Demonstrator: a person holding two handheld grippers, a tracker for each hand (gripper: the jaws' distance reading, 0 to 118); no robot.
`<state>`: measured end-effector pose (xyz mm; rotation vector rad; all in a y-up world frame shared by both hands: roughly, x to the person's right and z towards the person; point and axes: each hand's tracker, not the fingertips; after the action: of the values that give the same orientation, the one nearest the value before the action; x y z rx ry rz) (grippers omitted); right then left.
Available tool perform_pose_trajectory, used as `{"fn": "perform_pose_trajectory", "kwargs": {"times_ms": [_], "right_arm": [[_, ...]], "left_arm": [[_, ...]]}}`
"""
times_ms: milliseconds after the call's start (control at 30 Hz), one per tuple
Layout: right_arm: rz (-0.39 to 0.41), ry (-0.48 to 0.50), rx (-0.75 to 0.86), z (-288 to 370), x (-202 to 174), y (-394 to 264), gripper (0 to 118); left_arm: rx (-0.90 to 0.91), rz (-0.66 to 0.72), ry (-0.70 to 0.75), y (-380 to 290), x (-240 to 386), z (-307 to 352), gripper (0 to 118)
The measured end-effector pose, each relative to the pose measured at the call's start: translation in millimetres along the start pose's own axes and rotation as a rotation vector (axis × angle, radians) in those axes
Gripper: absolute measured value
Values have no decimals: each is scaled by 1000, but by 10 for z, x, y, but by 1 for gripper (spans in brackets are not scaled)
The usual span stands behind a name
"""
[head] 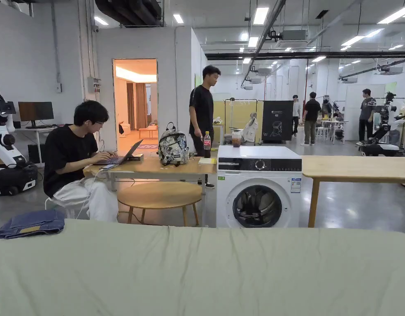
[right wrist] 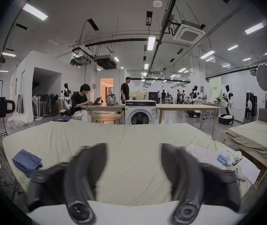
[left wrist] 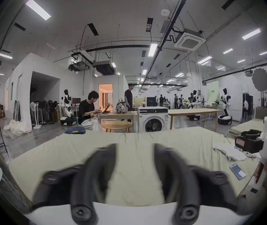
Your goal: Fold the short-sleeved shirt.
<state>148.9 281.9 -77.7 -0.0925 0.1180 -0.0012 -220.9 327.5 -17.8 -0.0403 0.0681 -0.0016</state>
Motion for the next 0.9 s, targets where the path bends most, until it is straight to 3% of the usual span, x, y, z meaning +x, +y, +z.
{"fn": "perform_pose_trajectory", "kwargs": {"times_ms": [33, 67, 267, 433, 567, 733, 900], "right_arm": [[1, -2, 0, -5, 1, 1, 96], [6, -12, 10, 3, -1, 1, 97], [40, -48, 27, 9, -17, -3, 108], [29, -55, 36, 7, -14, -4, 108], [68, -45, 30, 2, -20, 24, 108], [-46, -39, -11, -36, -13, -7, 108], [-62, 74, -157, -179, 52, 19, 108]], "left_arm": [[-10, 2, -5, -14, 8, -18, 83], [-9, -3, 1, -32, 29, -23, 88], [7, -28, 41, -14, 29, 8, 88], [16, 13, 1, 27, -5, 24, 88], [-3, 28, 41, 29, -34, 7, 88], [13, 47, 26, 37, -77, 50, 88], [15, 25, 35, 55, -56, 63, 88]]}}
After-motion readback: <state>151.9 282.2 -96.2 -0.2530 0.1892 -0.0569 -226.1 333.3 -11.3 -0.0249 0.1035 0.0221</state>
